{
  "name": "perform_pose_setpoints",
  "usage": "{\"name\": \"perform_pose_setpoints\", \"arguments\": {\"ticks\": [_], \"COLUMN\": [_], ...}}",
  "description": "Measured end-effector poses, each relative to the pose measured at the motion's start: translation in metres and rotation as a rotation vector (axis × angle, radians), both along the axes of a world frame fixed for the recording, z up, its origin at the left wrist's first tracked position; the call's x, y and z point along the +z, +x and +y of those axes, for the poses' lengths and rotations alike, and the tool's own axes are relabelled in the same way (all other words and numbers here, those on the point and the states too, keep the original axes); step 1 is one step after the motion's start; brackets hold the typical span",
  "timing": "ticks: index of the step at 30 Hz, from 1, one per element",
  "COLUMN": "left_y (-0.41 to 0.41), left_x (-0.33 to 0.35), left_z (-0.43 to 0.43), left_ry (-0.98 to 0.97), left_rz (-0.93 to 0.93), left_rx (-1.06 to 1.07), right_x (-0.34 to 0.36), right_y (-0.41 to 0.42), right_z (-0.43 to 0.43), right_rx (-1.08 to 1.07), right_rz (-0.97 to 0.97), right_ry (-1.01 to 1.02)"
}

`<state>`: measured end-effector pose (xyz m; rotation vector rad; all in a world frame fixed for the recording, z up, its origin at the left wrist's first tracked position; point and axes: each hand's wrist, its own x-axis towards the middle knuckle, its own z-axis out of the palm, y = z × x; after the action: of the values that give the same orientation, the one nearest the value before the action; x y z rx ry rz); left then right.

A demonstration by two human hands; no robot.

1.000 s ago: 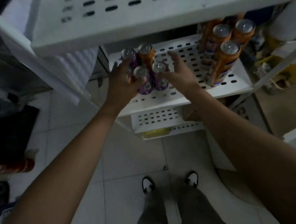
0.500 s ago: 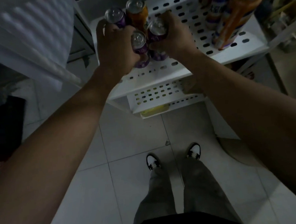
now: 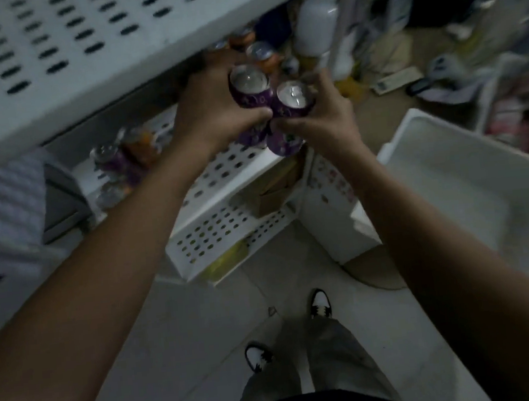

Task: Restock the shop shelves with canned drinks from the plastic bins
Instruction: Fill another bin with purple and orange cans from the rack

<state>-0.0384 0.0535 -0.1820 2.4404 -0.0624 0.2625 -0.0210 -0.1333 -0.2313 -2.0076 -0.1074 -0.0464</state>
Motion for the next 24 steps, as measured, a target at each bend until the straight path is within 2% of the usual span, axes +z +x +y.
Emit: {"name": "perform_pose_setpoints", "arguments": {"ticks": [4, 7, 11, 17, 24], "left_y": [0.02, 0.033, 0.053, 0.062, 0.071], "left_x": [0.008, 0.003, -0.026, -0.078, -0.11], "left_z": [-0.096, -0.166, -0.247, -0.327, -0.359], "left_ry": [-0.057, -0.136, -0.128, 0.02, 0.221], "left_rz": [0.003, 0.125, 0.351, 0.481, 0.492], "left_rx": [-0.215, -0.286, -0.374, -0.41, -0.426], "right_x": [0.012, 0.004, -0.028, -0.091, -0.124], "right_y": [-0.017, -0.029, -0.043, -0.045, -0.033], "right_z": [-0.1, -0.167, -0.238, -0.298, -0.31], "right_rx": [-0.291, -0.463, -0.623, -0.695, -0.713], "right_rz": [0.056, 0.16, 0.296, 0.44, 0.533], "right_ry": [0.048, 0.187, 0.347, 0.41, 0.318]}}
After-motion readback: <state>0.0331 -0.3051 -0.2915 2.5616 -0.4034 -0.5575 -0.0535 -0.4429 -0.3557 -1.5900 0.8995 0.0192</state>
